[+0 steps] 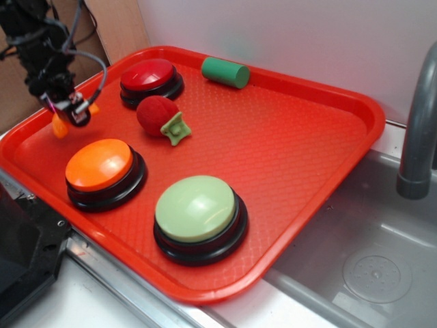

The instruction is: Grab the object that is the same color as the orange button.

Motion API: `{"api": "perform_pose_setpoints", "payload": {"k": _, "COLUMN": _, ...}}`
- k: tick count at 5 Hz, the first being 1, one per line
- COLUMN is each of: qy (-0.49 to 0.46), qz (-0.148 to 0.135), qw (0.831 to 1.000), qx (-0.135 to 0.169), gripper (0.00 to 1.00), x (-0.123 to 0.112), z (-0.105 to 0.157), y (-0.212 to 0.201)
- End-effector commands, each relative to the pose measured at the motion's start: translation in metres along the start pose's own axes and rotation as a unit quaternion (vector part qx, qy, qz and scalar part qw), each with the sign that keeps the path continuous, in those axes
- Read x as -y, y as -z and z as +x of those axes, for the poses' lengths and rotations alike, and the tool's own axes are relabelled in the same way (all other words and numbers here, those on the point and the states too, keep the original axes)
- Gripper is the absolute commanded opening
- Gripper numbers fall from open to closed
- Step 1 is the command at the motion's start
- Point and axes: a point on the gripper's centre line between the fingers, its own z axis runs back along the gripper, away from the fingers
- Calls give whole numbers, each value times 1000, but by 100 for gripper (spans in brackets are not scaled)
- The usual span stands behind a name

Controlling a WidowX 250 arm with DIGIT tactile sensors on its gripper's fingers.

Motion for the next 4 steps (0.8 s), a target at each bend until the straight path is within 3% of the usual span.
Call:
{"api": "perform_pose_setpoints", "payload": {"k": 1, "qy": -10, "qz": -19, "qw": 999, "qx": 27, "gripper": 0, "x": 40, "z": 43, "y": -85}}
{"api": "perform_pose_setpoints", "payload": {"k": 3, "qy": -10, "qz": -55, "qw": 997, "qx": 45, "gripper": 0, "x": 84, "z": 64, "y": -137}}
{"api": "perform_pose_setpoints", "payload": {"k": 4, "qy": -25, "qz": -33, "qw": 998, "qx": 40, "gripper": 0, "x": 86, "z": 62, "y": -128}}
